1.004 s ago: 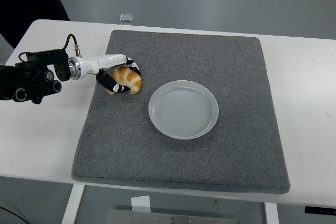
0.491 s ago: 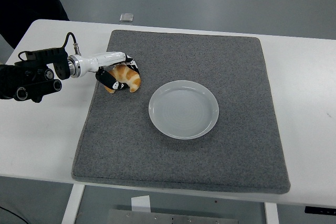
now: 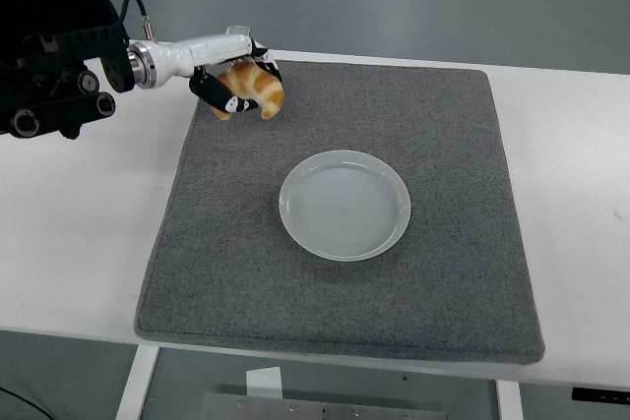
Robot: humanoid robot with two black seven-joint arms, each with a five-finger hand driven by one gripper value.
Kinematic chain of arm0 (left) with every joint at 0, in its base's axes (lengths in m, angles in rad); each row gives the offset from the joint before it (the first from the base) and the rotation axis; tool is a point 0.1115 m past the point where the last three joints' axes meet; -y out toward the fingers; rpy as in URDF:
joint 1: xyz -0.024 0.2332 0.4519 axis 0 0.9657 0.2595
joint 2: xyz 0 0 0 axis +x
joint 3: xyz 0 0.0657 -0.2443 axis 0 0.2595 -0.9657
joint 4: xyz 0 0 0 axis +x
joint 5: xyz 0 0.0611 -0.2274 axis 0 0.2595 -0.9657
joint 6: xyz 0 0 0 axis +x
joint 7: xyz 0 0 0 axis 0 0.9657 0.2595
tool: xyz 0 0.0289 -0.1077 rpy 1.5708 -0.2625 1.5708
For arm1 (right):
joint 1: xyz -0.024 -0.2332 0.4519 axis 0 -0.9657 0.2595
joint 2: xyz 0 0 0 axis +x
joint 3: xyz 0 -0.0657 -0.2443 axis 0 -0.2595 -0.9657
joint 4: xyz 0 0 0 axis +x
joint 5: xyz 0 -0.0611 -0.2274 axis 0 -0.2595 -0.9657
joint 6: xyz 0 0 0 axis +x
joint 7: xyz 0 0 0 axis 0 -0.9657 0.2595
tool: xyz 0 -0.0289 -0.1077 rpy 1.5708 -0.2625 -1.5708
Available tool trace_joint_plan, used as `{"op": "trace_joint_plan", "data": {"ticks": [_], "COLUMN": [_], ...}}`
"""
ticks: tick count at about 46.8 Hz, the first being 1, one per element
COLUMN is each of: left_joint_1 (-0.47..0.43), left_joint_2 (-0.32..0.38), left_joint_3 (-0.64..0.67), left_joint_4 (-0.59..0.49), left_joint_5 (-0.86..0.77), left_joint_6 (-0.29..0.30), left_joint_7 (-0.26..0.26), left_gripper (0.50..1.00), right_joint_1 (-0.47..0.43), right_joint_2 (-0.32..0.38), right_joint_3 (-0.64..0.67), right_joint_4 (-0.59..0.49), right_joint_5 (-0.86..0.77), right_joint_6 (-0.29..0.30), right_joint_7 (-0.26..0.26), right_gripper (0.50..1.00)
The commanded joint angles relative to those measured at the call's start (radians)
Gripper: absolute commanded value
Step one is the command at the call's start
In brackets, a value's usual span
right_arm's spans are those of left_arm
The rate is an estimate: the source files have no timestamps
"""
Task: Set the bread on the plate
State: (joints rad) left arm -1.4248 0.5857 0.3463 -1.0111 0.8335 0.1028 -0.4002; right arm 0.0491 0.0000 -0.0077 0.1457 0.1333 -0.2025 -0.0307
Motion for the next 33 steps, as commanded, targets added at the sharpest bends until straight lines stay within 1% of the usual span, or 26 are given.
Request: {"op": "trace_joint_plan", "data": {"ticks": [1, 5, 8, 17, 23, 27, 30, 33], "left_joint_1": [-0.048, -0.114, -0.157, -0.249, -0.289, -0.293, -0.296, -0.309], "left_joint_2": [0.025, 0.052, 0.062, 0.06, 0.051, 0.046, 0.046, 0.045], "left_joint_3": [0.0, 0.0, -0.001, -0.003, -0.019, -0.05, -0.066, -0.075], "left_joint_4": [-0.014, -0.029, -0.03, -0.032, -0.058, -0.081, -0.101, -0.127], "left_joint_5": [-0.001, -0.001, -0.001, -0.001, -0.002, -0.002, -0.001, -0.001], "left_joint_6": [-0.008, -0.017, -0.038, -0.083, -0.109, -0.114, -0.115, -0.123], "left_joint_7": [0.001, 0.001, 0.001, 0.0, -0.003, -0.008, -0.022, -0.048], "left_gripper": [0.5, 0.5, 0.5, 0.5, 0.5, 0.5, 0.5, 0.5], "right_joint_1": [0.0, 0.0, 0.0, 0.0, 0.0, 0.0, 0.0, 0.0], "right_joint_2": [0.0, 0.0, 0.0, 0.0, 0.0, 0.0, 0.0, 0.0], "right_joint_3": [0.0, 0.0, 0.0, 0.0, 0.0, 0.0, 0.0, 0.0], "right_joint_4": [0.0, 0.0, 0.0, 0.0, 0.0, 0.0, 0.0, 0.0], "right_joint_5": [0.0, 0.0, 0.0, 0.0, 0.0, 0.0, 0.0, 0.0], "right_joint_6": [0.0, 0.0, 0.0, 0.0, 0.0, 0.0, 0.0, 0.0], "right_joint_7": [0.0, 0.0, 0.0, 0.0, 0.0, 0.0, 0.0, 0.0], "right_gripper": [0.952, 0.952, 0.952, 0.952, 0.952, 0.952, 0.954, 0.952]}}
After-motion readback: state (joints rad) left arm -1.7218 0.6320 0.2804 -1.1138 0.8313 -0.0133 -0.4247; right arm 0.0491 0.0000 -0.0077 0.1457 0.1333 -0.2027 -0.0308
